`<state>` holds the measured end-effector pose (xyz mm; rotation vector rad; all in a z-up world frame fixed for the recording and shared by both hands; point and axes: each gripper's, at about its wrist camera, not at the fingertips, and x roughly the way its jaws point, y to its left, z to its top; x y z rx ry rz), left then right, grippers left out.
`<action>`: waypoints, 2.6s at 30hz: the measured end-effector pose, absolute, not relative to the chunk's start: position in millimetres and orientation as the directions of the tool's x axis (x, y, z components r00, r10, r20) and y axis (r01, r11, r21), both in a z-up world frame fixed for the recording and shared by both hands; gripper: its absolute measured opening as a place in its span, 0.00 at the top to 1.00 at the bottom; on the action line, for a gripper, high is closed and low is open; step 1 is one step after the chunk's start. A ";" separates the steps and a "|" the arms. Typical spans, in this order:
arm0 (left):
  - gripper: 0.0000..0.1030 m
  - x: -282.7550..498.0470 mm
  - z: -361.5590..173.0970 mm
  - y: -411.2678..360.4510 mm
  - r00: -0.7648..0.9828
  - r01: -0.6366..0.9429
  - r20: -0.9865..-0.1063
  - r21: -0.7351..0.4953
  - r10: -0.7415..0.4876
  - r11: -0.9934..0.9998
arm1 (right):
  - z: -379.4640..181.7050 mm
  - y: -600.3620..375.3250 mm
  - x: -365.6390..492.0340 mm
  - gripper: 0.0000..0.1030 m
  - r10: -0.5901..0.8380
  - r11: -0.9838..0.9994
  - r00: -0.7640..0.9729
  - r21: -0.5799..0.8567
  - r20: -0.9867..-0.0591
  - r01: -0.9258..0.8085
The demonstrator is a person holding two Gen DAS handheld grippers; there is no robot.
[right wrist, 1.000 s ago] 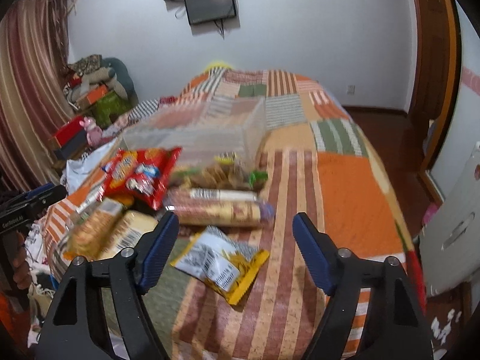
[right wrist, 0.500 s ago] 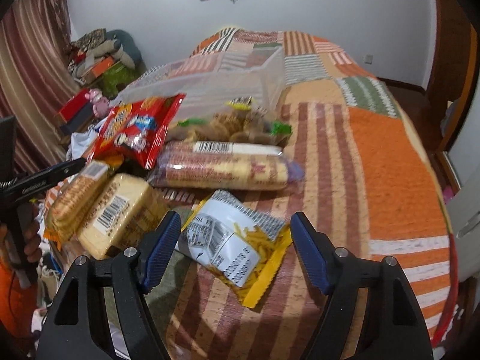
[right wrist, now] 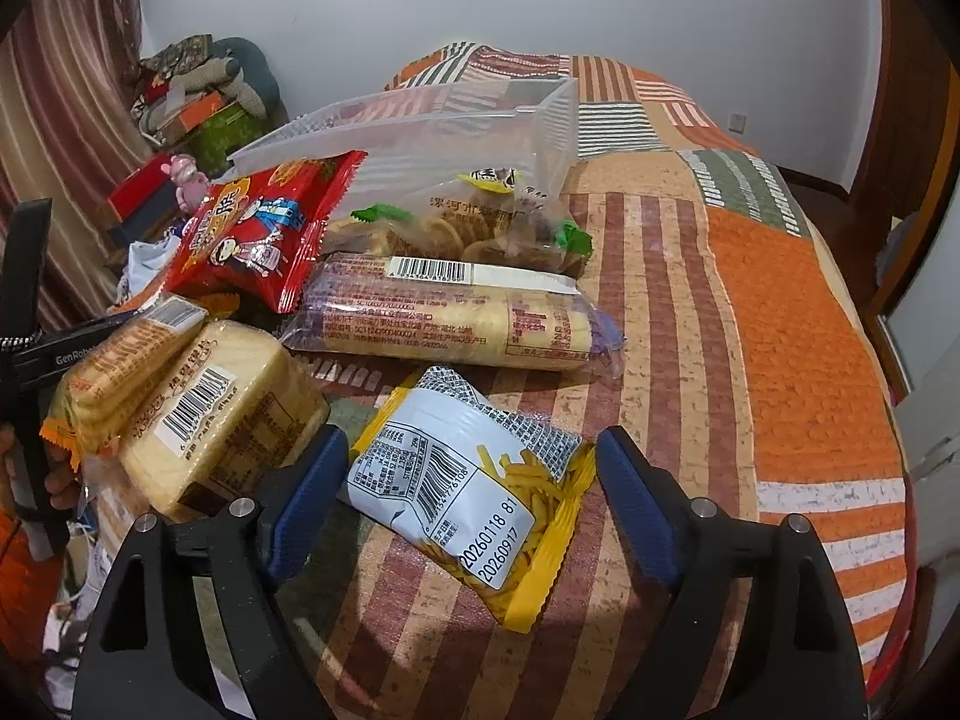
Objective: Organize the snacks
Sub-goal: 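Grasp the clear biscuit roll with the left tool while the right tool grasps the white-yellow chip bag, then carry both snacks over the clear box and open both tools to drop them in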
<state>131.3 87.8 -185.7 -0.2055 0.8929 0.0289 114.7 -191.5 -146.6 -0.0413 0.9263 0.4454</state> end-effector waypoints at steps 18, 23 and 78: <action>0.67 100.2 -170.9 89.6 0.656 -0.103 -0.752 -0.174 -0.065 0.979 | -137.4 -201.6 106.6 0.54 0.358 0.913 0.547 0.162 -0.757 -0.375; 0.67 91.0 -162.4 91.2 0.674 -0.108 -0.736 -0.180 -0.061 0.978 | -127.2 -209.5 100.0 0.55 0.352 0.918 0.573 0.155 -0.740 -0.364; 0.67 259.3 -84.7 50.3 0.734 0.044 -0.662 -0.176 -0.151 0.983 | -73.6 -141.5 233.6 0.55 0.387 0.897 0.690 0.074 -0.612 -0.437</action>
